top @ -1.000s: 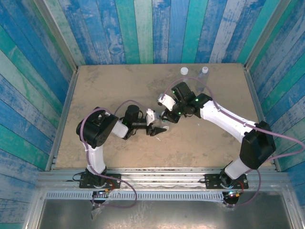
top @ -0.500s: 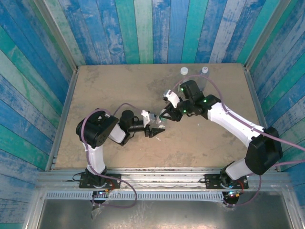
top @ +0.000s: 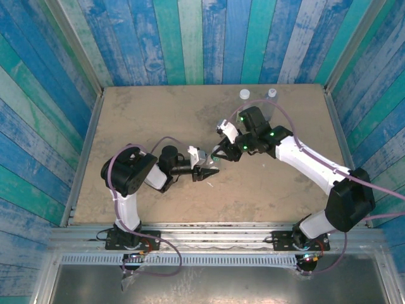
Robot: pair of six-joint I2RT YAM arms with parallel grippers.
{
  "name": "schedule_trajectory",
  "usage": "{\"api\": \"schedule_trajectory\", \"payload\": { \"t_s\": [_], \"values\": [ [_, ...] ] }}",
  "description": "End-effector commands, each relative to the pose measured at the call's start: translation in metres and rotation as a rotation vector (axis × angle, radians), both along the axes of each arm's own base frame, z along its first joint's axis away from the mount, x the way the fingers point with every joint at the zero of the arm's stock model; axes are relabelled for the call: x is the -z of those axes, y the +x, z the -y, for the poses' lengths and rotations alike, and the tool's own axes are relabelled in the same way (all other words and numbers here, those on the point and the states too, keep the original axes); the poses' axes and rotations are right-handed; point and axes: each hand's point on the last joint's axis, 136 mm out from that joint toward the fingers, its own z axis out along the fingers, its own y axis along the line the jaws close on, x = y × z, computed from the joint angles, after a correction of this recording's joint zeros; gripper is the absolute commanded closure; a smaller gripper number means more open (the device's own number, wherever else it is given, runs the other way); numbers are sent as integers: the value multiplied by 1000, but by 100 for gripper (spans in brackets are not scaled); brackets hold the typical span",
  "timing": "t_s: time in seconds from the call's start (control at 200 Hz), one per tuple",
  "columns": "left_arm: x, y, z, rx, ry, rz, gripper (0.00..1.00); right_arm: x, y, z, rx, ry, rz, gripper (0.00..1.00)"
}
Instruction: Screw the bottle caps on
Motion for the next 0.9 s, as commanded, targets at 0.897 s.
{"api": "schedule_trajectory", "payload": {
  "t_s": [0.897],
  "values": [
    [-25,-40,17,135,99,96,46,-28,-61,39,-553,-285,301,44]
  ]
}}
